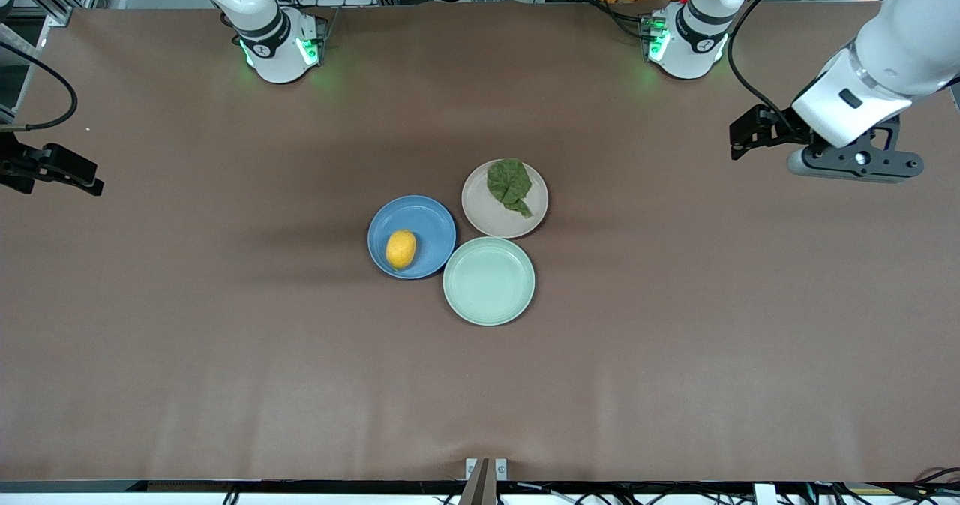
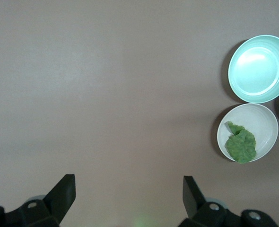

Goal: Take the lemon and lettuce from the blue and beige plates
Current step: 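Move the left gripper to the lettuce while the right gripper reaches the lemon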

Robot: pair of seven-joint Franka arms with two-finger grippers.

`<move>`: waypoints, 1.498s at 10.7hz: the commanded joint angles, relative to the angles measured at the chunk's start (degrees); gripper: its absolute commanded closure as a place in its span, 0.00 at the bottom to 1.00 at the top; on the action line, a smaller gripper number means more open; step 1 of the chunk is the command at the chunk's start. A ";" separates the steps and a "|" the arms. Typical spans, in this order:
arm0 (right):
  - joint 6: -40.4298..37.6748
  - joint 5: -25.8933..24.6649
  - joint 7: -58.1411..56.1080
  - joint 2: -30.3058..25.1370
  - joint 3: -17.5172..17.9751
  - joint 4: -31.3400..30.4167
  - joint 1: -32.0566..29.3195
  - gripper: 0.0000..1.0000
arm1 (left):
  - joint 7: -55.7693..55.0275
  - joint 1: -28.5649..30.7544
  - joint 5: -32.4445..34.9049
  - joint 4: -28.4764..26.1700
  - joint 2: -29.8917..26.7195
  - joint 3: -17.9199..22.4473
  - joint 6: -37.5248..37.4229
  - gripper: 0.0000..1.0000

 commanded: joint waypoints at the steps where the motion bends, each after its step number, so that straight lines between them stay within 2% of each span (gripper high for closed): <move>1: -0.75 0.55 -0.01 0.43 0.48 1.07 -0.76 0.00 | 0.61 0.08 -2.61 -1.03 0.08 -0.66 1.27 0.00; 6: -2.07 1.43 0.08 0.43 0.57 0.89 -0.76 0.00 | -2.80 0.08 -3.23 -7.79 0.95 -5.39 8.74 0.00; 8: -1.98 4.66 -0.01 0.43 0.57 -0.07 -0.67 0.00 | -6.58 0.08 -3.23 -8.33 3.23 -8.21 11.03 0.00; 11: 0.03 4.77 -0.01 0.69 0.74 -2.97 2.30 0.00 | -11.94 -0.09 -3.23 -8.33 7.10 -11.73 14.46 0.00; 12: 0.82 4.77 0.08 0.95 0.74 -3.76 3.53 0.00 | -14.13 -0.70 -2.80 -8.41 8.76 -13.04 15.77 0.00; 16: 4.68 5.21 5.68 5.69 0.83 -3.77 9.33 0.00 | -23.35 -7.81 -0.61 -8.33 15.53 -13.06 21.39 0.00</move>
